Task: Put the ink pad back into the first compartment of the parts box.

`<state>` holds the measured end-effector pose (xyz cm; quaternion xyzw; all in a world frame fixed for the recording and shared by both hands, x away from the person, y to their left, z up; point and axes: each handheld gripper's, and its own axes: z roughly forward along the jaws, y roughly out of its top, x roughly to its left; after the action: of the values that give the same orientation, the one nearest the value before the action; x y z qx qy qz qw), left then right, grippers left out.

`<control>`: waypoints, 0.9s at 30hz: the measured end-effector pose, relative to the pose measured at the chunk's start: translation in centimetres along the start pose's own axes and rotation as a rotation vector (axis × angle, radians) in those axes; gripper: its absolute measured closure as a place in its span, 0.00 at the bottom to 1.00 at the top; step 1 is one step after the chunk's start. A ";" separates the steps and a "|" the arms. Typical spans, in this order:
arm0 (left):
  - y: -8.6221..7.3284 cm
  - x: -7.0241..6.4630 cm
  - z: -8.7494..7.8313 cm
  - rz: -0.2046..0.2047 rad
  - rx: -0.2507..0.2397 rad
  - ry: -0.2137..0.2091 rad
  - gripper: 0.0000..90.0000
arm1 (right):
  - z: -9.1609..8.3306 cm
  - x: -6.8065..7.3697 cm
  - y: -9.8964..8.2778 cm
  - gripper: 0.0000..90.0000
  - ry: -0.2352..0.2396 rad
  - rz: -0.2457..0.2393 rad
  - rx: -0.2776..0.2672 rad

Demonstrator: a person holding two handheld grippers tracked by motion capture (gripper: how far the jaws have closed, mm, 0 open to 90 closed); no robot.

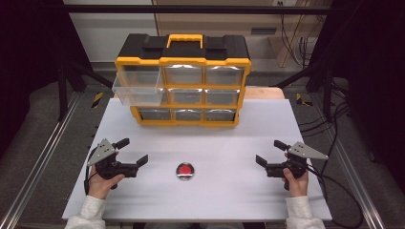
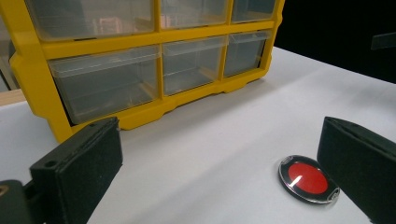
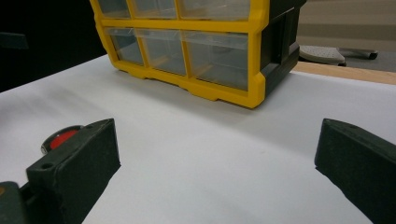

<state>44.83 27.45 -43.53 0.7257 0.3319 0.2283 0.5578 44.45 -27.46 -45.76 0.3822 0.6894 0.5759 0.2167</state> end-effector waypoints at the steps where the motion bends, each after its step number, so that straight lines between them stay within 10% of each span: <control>1: 0.0 0.0 0.0 0.000 0.000 0.000 0.00 | 0.0 0.0 0.0 0.00 -0.001 0.000 0.001; 27: 1.5 -1.9 0.8 0.008 0.028 -0.022 0.01 | 0.0 0.1 0.0 0.00 0.009 -0.001 0.001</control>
<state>44.45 25.28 -42.27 0.7373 0.3258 0.2178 0.5503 44.40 -27.41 -45.74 0.3795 0.6909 0.5770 0.2136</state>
